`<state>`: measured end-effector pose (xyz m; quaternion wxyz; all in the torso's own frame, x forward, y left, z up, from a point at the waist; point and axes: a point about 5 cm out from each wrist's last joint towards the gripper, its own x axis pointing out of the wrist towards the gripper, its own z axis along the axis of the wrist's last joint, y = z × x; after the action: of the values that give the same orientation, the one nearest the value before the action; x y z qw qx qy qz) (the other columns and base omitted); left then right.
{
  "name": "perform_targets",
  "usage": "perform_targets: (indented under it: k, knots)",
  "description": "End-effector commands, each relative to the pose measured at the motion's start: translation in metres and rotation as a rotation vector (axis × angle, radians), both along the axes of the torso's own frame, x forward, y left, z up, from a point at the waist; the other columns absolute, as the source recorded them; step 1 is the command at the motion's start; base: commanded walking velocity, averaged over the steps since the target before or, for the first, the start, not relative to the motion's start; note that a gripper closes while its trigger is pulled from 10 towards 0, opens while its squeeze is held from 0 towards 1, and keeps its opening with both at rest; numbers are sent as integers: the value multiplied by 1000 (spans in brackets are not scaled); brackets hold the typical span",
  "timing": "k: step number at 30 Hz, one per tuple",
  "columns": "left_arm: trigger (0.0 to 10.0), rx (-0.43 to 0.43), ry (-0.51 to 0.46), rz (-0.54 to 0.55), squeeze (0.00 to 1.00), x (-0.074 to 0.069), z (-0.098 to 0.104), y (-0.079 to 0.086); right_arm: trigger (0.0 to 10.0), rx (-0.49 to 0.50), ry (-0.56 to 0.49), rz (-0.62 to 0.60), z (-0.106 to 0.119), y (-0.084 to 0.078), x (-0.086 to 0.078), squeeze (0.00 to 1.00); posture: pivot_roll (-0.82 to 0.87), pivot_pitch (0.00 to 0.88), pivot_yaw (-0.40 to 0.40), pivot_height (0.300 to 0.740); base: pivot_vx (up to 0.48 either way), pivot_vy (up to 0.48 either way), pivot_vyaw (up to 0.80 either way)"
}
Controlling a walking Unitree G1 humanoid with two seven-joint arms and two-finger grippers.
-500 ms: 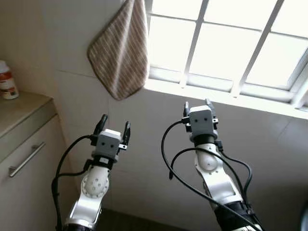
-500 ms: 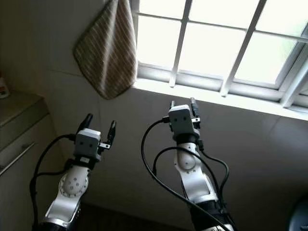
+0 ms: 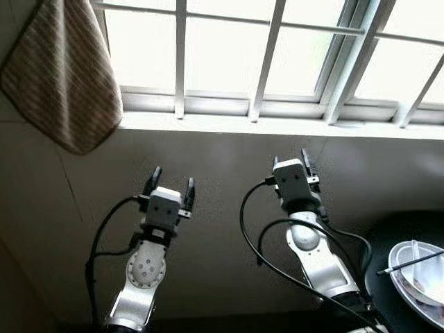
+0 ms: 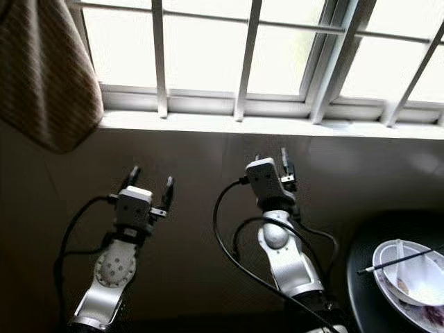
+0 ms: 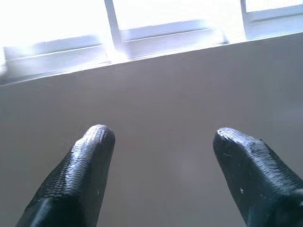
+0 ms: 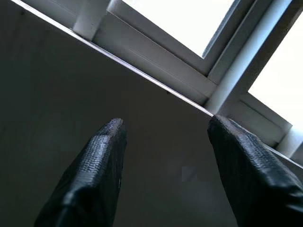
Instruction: Kitchen organization
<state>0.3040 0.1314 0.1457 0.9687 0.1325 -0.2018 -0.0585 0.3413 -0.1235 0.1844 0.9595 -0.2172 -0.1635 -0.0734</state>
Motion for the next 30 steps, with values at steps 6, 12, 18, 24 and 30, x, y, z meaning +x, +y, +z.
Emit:
perform_targets:
  k: [6, 12, 18, 24, 30]
  knots:
    - [10000, 15, 3, -3, 0, 0, 0, 3, 10000, -29, -5, -7, 0, 3, -1, 0, 98, 0, -75, 740, 0, 0, -800]
    - [10000, 18, 13, -12, 0, 0, -2, 1, 10000, -95, 48, 38, -10, 9, -2, 0, 96, 0, -74, 740, 0, 0, -800]
    - [10000, 19, 19, -12, 0, 0, -3, 2, 10000, -151, 113, 72, -24, 13, -5, 0, 98, 0, -76, 740, 0, 0, -800]
    - [10000, 18, 34, -12, 0, -1, -6, 1, 10000, -220, 178, 72, -40, 10, -8, 0, 95, 0, -76, 740, 0, 0, -800]
    - [10000, 17, 38, -16, 0, -1, -7, 0, 10000, -279, 236, 167, -53, 20, -12, 0, 91, 0, -75, 740, 0, 0, -602]
